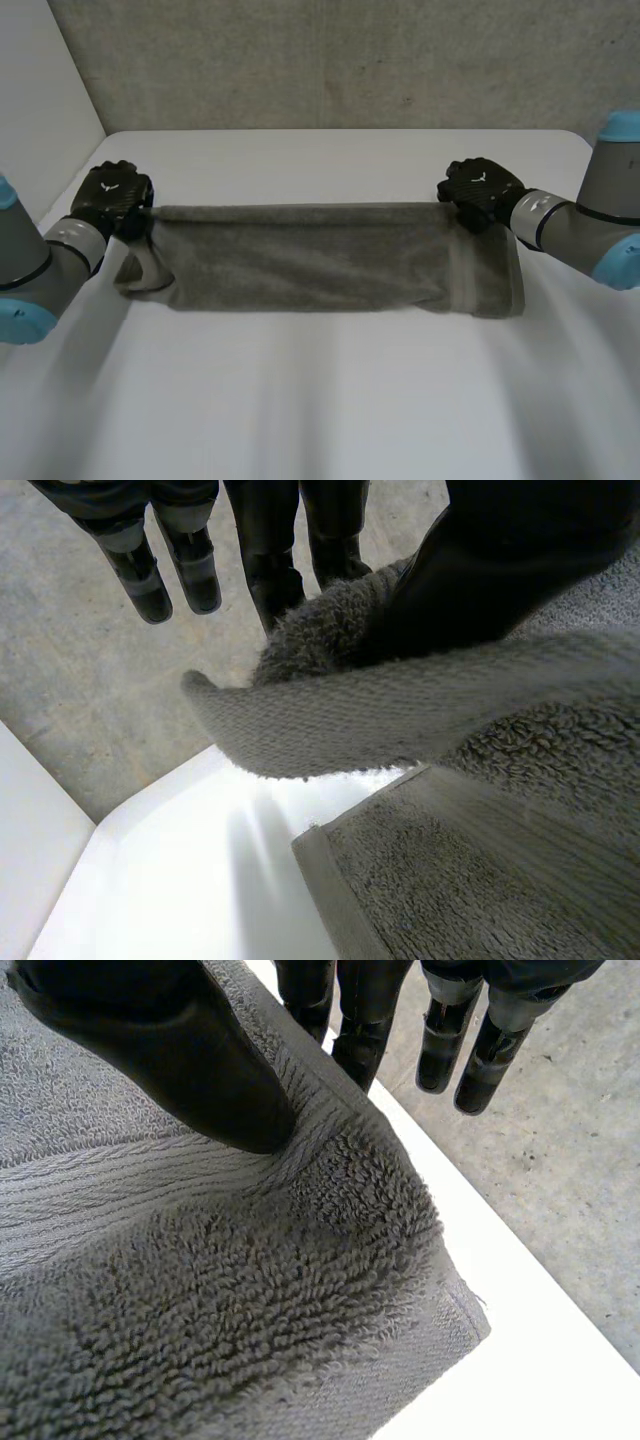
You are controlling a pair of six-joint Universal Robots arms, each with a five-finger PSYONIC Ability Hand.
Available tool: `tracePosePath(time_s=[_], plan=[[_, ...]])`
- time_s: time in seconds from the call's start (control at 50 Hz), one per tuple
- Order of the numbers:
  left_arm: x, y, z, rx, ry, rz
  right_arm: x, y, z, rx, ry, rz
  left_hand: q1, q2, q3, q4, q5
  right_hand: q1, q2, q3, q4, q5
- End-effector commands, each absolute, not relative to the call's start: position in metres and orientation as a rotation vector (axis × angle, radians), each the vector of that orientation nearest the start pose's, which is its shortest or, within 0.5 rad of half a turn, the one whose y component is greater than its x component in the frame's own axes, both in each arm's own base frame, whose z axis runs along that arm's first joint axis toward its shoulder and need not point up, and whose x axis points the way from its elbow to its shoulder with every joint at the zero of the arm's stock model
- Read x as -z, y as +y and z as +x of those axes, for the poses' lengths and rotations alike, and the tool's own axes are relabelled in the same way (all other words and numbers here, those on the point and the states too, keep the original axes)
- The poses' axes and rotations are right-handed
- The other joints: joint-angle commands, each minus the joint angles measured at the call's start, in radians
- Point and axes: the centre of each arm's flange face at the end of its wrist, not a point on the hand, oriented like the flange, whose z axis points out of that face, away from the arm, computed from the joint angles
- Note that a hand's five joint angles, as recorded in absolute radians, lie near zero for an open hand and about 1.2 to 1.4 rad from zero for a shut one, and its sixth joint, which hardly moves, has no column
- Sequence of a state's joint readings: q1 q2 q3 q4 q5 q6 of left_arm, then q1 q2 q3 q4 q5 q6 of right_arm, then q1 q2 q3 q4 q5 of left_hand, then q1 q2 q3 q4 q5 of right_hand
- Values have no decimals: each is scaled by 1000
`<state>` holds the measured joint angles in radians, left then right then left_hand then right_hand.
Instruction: Fold the towel.
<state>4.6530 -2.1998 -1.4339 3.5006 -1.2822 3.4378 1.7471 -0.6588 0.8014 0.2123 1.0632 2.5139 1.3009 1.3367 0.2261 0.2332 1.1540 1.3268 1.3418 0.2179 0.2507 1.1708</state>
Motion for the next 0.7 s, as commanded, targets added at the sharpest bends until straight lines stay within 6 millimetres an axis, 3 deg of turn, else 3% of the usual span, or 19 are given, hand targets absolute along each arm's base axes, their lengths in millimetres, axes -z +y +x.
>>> tracePosePath(time_s=[0.02, 0.3, 0.34, 0.36, 0.38, 0.4, 0.42, 0.44, 0.46, 0.5, 0.52, 0.6, 0.66, 0.7], plan=[[-143, -409, -185, 2121, 2283, 740, -154, -419, 257, 1771, 2017, -1326, 95, 60, -52, -59, 68, 69, 54, -43, -76, 51], [-137, -432, -188, 2251, 2132, 745, -139, -428, 262, 1839, 2032, -1314, 31, -5, -52, -59, 4, 69, 54, -43, -76, 51], [-134, -432, -189, 2250, 2134, 747, -138, -428, 262, 1837, 2031, -1315, -179, -214, -52, -59, -206, 69, 54, -43, -76, 51], [-134, -432, -189, 2250, 2134, 747, -137, -428, 263, 1844, 2031, -1314, -180, -216, -52, -59, -208, 30, 15, -43, -76, 11], [-135, -431, -189, 2252, 2136, 750, -138, -430, 262, 1861, 2033, -1310, -471, -507, -52, -59, -498, -558, -573, -43, -76, -576], [-135, -431, -189, 2252, 2136, 750, -138, -430, 262, 1861, 2033, -1310, -474, -510, -52, -59, -501, -564, -579, -43, -76, -582], [-136, -430, -190, 2252, 2138, 752, -141, -431, 262, 1881, 2038, -1303, -796, -832, -52, -59, -824, -1098, -1113, -43, -76, -1117], [-137, -428, -191, 2255, 2137, 755, -145, -432, 261, 1902, 2038, -1297, -1006, -1042, -52, -59, -1034, -1152, -1167, -43, -76, -1171], [-137, -428, -191, 2255, 2137, 755, -145, -432, 261, 1902, 2038, -1297, -1008, -1044, -52, -59, -1036, -1152, -1167, -43, -76, -1171], [-137, -425, -193, 2254, 2149, 759, -150, -433, 260, 1930, 2041, -1284, -1108, -1144, -52, -59, -1136, -1152, -1167, -43, -76, -1171], [-137, -425, -193, 2254, 2149, 759, -162, -434, 261, 1971, 2026, -1262, -1108, -1144, -52, -59, -1136, -1152, -1167, -43, -76, -1171], [-162, -421, -188, 2298, 2086, 750, -194, -427, 263, 2043, 1964, -1157, -1114, -1150, -52, -59, -1141, -1152, -1167, -43, -76, -1171], [-172, -419, -188, 2327, 2054, 763, -207, -425, 261, 2079, 1938, -1119, -1114, -1150, -52, -59, -1141, -1152, -1167, -43, -76, -1171], [-174, -416, -188, 2330, 2055, 768, -227, -416, 259, 2129, 1897, -1076, -1114, -1150, -52, -59, -1141, -1152, -1167, -43, -76, -1171]])
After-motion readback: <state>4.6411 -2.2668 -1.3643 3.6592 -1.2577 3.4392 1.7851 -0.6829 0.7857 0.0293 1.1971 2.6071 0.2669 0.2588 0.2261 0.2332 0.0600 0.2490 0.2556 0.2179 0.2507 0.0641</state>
